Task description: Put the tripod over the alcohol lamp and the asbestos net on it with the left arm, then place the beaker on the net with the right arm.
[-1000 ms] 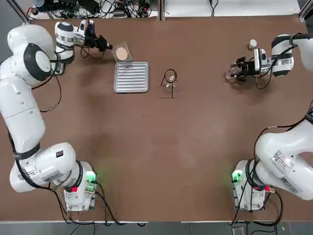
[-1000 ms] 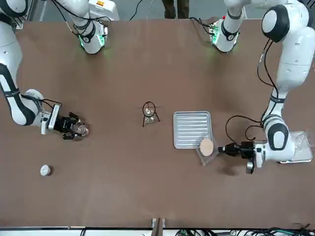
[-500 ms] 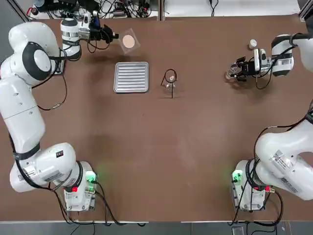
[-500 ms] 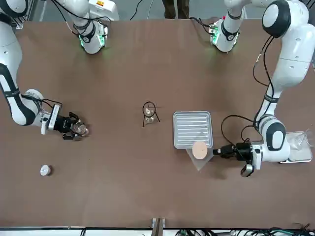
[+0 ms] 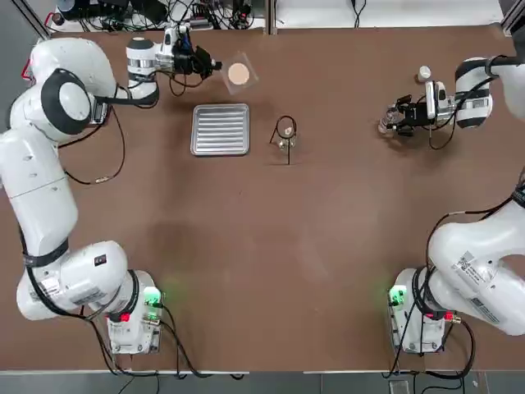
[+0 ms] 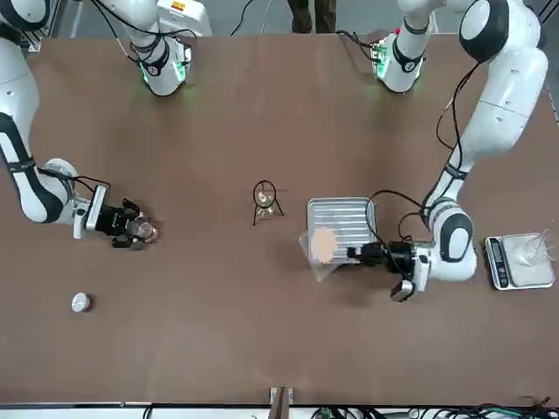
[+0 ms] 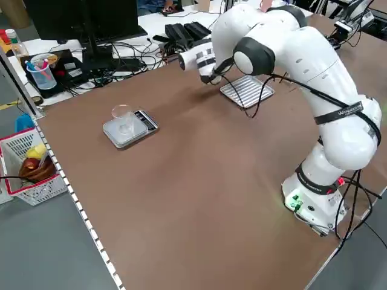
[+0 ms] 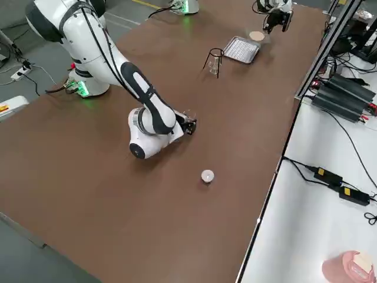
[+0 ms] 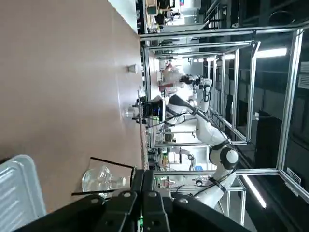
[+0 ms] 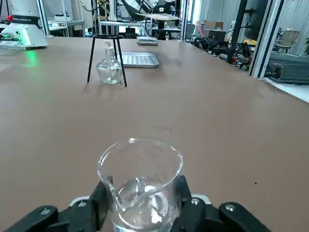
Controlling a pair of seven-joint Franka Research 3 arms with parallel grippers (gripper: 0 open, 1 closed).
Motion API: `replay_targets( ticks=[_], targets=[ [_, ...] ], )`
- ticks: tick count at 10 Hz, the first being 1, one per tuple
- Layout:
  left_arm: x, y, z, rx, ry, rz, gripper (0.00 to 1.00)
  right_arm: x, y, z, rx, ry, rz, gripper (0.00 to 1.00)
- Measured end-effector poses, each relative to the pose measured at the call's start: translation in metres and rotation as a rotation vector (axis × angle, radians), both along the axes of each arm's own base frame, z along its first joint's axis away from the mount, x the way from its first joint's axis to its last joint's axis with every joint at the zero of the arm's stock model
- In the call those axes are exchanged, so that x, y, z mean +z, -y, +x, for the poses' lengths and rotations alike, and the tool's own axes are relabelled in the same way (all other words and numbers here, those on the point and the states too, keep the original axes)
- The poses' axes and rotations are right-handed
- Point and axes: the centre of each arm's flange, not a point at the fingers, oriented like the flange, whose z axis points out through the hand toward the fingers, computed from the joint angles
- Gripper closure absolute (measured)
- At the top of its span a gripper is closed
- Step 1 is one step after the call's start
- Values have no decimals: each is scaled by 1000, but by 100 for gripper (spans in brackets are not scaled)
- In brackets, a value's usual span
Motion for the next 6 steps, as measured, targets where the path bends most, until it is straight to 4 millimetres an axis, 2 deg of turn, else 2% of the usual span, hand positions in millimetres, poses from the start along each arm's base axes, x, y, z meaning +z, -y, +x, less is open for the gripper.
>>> replay_targets(
  ticks=[1, 3, 4, 6],
  targets=[
    [4, 30, -3, 7, 11, 21, 98, 0, 0, 0, 0, 0, 0, 41],
    [12, 106, -21, 31, 5, 40, 98, 0, 0, 0, 0, 1, 0, 41],
    [18, 135, -30, 48, -9, 31, 98, 0, 0, 0, 0, 1, 0, 41],
    [23, 162, -44, 67, -32, 30, 98, 0, -2, 1, 4, 1, 0, 41]
  ],
)
